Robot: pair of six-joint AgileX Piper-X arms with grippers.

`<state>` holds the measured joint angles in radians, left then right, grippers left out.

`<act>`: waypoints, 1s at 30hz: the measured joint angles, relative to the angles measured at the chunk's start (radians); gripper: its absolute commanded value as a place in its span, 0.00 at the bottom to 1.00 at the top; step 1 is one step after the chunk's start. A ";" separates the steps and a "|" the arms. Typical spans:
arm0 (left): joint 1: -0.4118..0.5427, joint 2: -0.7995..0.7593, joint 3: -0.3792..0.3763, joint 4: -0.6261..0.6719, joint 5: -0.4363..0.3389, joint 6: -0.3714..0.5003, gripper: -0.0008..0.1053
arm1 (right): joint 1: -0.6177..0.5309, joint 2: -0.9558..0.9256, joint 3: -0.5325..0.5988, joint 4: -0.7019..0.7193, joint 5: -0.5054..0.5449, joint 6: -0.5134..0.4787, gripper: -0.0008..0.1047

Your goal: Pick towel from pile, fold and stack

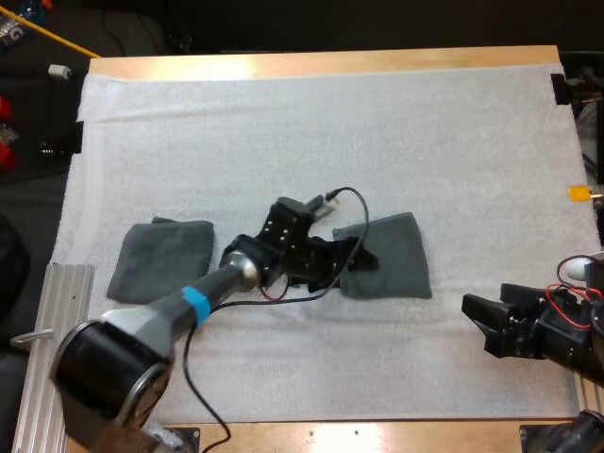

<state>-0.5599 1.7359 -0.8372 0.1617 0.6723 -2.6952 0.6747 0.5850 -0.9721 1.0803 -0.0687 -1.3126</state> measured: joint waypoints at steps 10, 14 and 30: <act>-0.090 0.051 -0.075 0.008 0.008 -0.026 0.65 | 0.000 0.000 0.000 0.018 0.000 0.000 0.58; -0.093 0.052 -0.076 0.015 0.008 -0.026 0.40 | 0.000 0.000 0.000 0.046 0.000 0.000 0.58; -0.088 -0.002 -0.078 0.105 -0.014 0.176 0.01 | 0.000 0.000 0.000 0.082 0.000 -0.001 0.58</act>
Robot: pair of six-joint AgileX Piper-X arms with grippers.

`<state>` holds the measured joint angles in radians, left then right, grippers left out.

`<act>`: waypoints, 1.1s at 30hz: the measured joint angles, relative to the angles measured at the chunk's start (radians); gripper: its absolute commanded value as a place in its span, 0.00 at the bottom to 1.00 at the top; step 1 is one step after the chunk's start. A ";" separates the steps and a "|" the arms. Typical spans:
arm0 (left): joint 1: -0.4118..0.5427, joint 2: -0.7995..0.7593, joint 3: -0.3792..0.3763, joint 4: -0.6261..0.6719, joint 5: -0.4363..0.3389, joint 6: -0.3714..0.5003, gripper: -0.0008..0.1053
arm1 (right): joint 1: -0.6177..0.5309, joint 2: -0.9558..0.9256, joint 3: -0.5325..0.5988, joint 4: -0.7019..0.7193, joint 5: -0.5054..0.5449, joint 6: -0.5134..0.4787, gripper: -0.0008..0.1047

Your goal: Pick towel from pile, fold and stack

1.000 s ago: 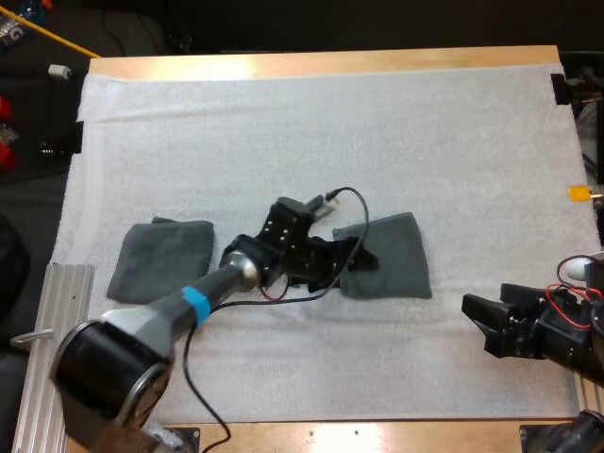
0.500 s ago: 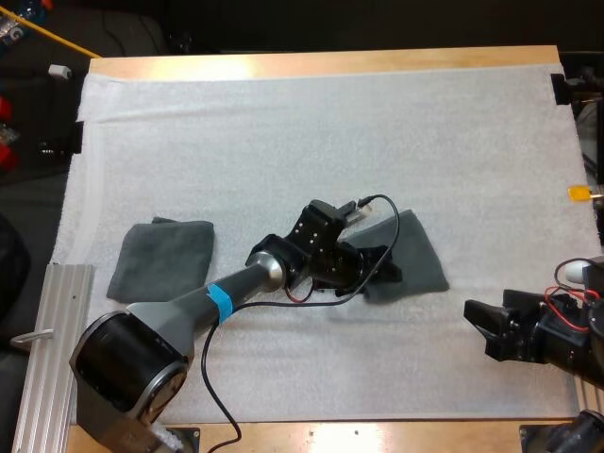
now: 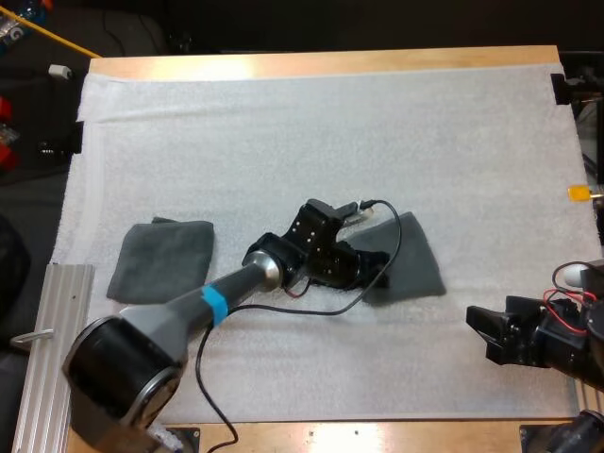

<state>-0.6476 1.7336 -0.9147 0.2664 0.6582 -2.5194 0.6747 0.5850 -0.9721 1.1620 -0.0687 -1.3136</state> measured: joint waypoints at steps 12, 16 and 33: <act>0.104 -0.137 -0.079 0.508 -0.217 0.521 0.01 | 0.000 0.000 0.000 0.000 0.000 0.000 0.58; 0.152 -0.150 -0.120 0.689 -0.411 0.683 0.01 | 0.000 0.000 0.000 0.000 0.000 0.000 0.58; 0.511 -0.325 -0.208 0.962 -0.931 0.976 0.01 | 0.000 0.000 0.000 0.000 0.000 0.000 0.58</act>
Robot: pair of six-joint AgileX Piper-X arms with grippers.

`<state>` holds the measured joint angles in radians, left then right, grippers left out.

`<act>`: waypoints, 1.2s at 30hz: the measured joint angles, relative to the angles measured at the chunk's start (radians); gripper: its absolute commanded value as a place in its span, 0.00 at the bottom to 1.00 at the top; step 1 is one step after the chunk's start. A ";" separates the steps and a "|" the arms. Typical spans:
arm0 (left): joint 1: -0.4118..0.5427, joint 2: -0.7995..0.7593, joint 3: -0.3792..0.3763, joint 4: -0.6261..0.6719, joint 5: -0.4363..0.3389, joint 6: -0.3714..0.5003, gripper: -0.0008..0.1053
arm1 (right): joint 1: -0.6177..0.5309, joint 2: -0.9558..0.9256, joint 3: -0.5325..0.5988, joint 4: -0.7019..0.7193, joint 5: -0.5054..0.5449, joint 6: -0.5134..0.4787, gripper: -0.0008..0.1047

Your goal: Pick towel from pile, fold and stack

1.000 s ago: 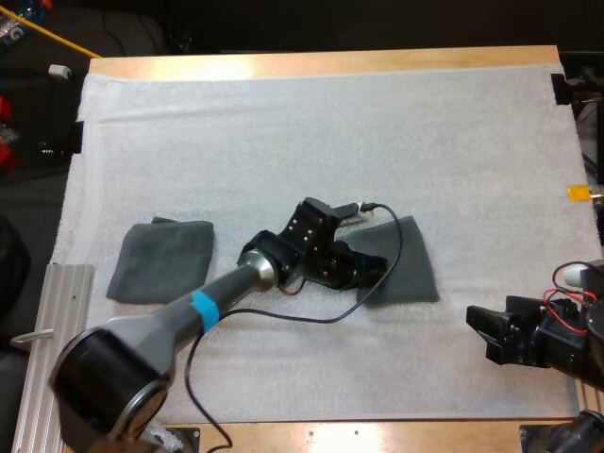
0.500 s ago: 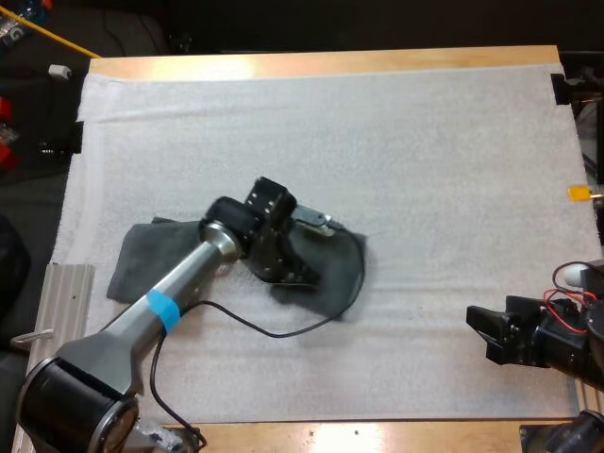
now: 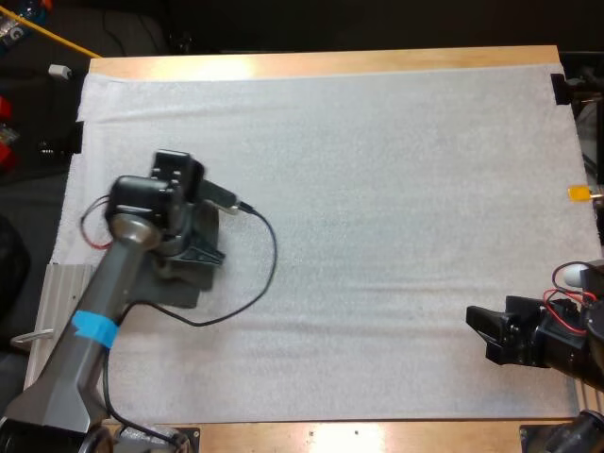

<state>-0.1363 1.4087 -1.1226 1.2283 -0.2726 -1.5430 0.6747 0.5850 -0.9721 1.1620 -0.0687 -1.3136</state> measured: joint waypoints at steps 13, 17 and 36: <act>0.151 -0.005 0.040 0.001 0.069 0.053 0.01 | 0.000 0.000 0.000 0.000 0.000 0.000 0.58; 0.150 -0.005 0.054 0.000 0.069 0.053 0.17 | 0.000 0.000 0.000 0.000 0.000 0.000 0.58; 0.150 -0.005 0.059 -0.059 -0.049 0.006 0.53 | 0.000 0.000 0.000 -0.019 0.000 0.000 0.58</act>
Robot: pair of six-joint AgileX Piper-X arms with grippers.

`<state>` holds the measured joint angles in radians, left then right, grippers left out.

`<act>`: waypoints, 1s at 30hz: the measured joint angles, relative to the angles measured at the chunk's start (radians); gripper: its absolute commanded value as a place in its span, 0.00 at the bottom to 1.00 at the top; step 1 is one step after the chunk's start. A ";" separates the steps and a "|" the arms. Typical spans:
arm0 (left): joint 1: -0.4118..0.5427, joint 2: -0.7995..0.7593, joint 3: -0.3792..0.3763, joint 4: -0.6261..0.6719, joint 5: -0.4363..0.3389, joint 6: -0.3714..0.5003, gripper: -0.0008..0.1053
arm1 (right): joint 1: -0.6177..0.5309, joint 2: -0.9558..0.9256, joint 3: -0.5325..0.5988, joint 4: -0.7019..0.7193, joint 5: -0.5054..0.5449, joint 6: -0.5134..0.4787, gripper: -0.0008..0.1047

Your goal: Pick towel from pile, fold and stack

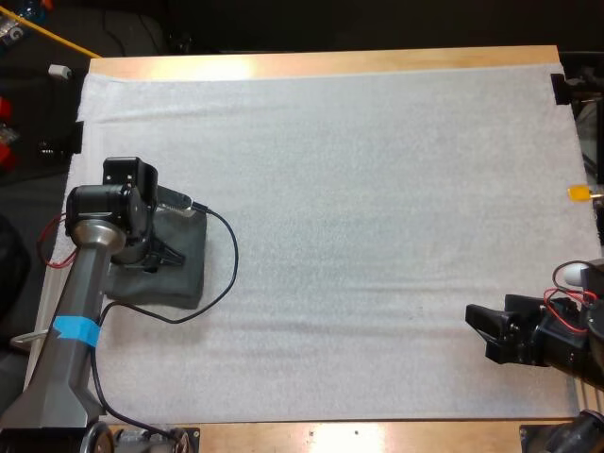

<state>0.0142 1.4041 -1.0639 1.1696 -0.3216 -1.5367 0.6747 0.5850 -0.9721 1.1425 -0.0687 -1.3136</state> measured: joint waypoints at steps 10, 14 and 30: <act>0.046 0.072 0.061 -0.091 0.203 -0.025 0.53 | 0.000 0.000 0.000 -0.019 -0.010 0.008 0.58; 0.080 0.141 0.060 -0.096 0.306 -0.047 0.53 | 0.000 0.000 0.000 -0.045 -0.072 0.011 0.58; 0.090 0.202 -0.036 -0.138 0.332 -0.085 0.53 | 0.000 0.000 0.000 -0.069 -0.083 0.011 0.58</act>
<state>0.1044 1.6065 -1.0998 1.0313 0.0108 -1.6219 0.6747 0.5850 -0.9721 1.0738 -0.1518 -1.3021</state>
